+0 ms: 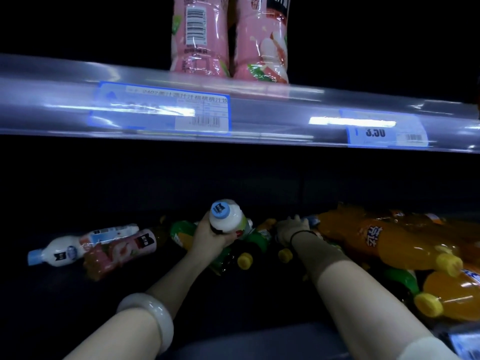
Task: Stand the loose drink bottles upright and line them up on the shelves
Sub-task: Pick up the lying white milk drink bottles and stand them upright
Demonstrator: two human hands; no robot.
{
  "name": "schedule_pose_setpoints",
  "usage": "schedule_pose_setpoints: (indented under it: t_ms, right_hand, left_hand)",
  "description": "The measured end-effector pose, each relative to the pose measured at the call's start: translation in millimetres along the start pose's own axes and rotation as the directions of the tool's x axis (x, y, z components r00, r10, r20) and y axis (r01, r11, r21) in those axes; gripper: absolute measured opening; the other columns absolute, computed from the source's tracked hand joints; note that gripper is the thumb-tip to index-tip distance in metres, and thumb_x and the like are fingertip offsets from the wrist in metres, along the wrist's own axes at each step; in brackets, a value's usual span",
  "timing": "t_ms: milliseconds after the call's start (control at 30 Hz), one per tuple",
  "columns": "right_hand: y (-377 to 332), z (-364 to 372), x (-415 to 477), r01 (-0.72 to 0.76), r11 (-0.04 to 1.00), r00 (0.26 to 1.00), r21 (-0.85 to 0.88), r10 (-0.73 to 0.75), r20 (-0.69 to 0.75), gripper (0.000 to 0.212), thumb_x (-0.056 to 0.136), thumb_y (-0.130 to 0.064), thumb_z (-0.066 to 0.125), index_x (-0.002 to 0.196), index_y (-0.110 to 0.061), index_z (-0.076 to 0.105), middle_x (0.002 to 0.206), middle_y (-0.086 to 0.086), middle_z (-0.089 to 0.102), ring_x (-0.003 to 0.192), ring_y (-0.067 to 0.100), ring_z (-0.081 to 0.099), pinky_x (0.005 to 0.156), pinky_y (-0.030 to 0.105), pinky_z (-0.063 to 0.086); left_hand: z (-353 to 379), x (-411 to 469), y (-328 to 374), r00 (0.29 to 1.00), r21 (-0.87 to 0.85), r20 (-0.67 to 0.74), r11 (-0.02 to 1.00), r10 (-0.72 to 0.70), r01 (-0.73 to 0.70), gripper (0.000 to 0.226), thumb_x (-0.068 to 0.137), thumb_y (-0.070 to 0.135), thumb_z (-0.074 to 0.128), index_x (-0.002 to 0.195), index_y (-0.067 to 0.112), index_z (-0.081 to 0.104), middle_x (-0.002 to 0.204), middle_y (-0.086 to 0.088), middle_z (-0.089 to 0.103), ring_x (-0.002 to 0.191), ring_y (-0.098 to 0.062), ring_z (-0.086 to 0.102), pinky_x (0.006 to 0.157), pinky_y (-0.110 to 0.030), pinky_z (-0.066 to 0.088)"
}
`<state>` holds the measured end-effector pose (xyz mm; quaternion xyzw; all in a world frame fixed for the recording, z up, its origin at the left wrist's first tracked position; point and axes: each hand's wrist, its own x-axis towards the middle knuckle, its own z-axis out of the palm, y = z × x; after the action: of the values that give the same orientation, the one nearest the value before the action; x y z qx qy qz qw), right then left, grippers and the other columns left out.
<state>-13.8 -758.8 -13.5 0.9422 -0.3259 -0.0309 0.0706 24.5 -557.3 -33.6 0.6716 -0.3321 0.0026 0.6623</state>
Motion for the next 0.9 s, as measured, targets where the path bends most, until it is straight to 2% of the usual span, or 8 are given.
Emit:
schedule_pose_setpoints:
  t_ms: [167,300,400,500,633,700,800,900]
  right_hand:
    - [0,-1,-4,0.056,0.997,0.998,0.061,-0.054,-0.04,0.047,0.098,-0.02,0.042,0.144,-0.025,0.035,0.146,0.01,0.039,0.137,0.036,0.029,0.112,0.05,0.019]
    - [8,-4,-9,0.112,0.948,0.977,0.298,-0.05,-0.209,0.052,0.095,-0.007,0.043,0.143,-0.022,0.03,0.14,0.016,0.044,0.129,0.041,0.037,0.104,0.056,0.033]
    - [19,-14,-19,0.253,0.724,0.914,0.641,0.038,-0.404,0.05,0.095,-0.003,0.044,0.143,-0.006,0.028,0.132,0.022,0.048,0.111,0.032,0.051,0.088,0.039,0.044]
    - [30,-32,-30,0.362,0.525,0.82,0.771,0.213,-0.531,0.048,0.093,0.004,0.044,0.139,0.0,0.031,0.116,0.02,0.054,0.093,0.027,0.05,0.075,0.032,0.04]
    - [28,-53,-45,0.513,0.243,0.675,0.823,0.479,-0.562,0.03,0.095,0.001,0.043,0.123,0.011,0.042,0.114,0.022,0.054,0.106,0.033,0.053,0.085,0.026,0.036]
    - [26,-67,-57,0.555,0.155,0.633,0.817,0.558,-0.536,0.03,0.099,-0.009,0.042,0.12,0.013,0.044,0.119,0.027,0.054,0.112,0.036,0.052,0.093,0.032,0.039]
    - [18,-81,-74,0.585,0.053,0.665,0.809,0.541,-0.516,0.028,0.1,-0.014,0.044,0.111,0.011,0.052,0.113,0.029,0.058,0.108,0.038,0.056,0.094,0.043,0.043]
    - [0,-83,-93,0.595,-0.074,0.735,0.801,0.453,-0.504,0.007,0.094,-0.014,0.054,0.089,-0.011,0.057,0.104,0.022,0.061,0.105,0.038,0.061,0.093,0.049,0.048]
  left_hand:
    - [-3,3,-4,1.0,0.012,0.021,1.0,-0.012,0.012,0.064,0.071,-0.009,0.072,0.128,0.006,0.048,0.119,-0.014,0.059,0.114,-0.029,0.056,0.099,-0.046,0.047]
    - [-1,4,-5,1.0,0.007,0.018,1.0,-0.011,0.011,0.063,0.072,-0.007,0.073,0.128,0.005,0.048,0.117,-0.013,0.06,0.111,-0.027,0.057,0.098,-0.042,0.048]
    - [0,4,-5,0.998,-0.058,0.035,0.997,-0.05,0.052,0.06,0.073,-0.008,0.073,0.125,0.005,0.048,0.115,-0.014,0.06,0.111,-0.029,0.058,0.094,-0.044,0.051]
    - [1,2,-2,0.996,-0.102,0.064,0.993,-0.054,0.06,0.064,0.071,0.0,0.078,0.127,0.009,0.047,0.118,-0.012,0.059,0.114,-0.031,0.057,0.096,-0.048,0.049]
    - [0,3,16,0.999,-0.074,0.023,0.997,0.023,-0.022,0.054,0.074,0.01,0.079,0.123,0.008,0.055,0.115,-0.008,0.064,0.109,-0.024,0.059,0.097,-0.041,0.048]
    - [-3,1,31,1.0,-0.118,0.015,0.993,0.015,-0.013,0.045,0.078,0.016,0.075,0.119,0.014,0.056,0.11,-0.003,0.065,0.106,-0.022,0.061,0.095,-0.043,0.051]
    - [-13,-4,53,1.0,-0.209,-0.015,0.978,0.006,-0.009,0.047,0.08,0.02,0.073,0.122,0.02,0.052,0.113,-0.002,0.064,0.104,-0.021,0.062,0.089,-0.045,0.053]
    - [-27,-18,68,0.999,-0.232,-0.037,0.973,0.011,-0.019,0.049,0.083,0.02,0.07,0.128,0.018,0.05,0.116,-0.002,0.063,0.101,-0.019,0.063,0.087,-0.042,0.054]
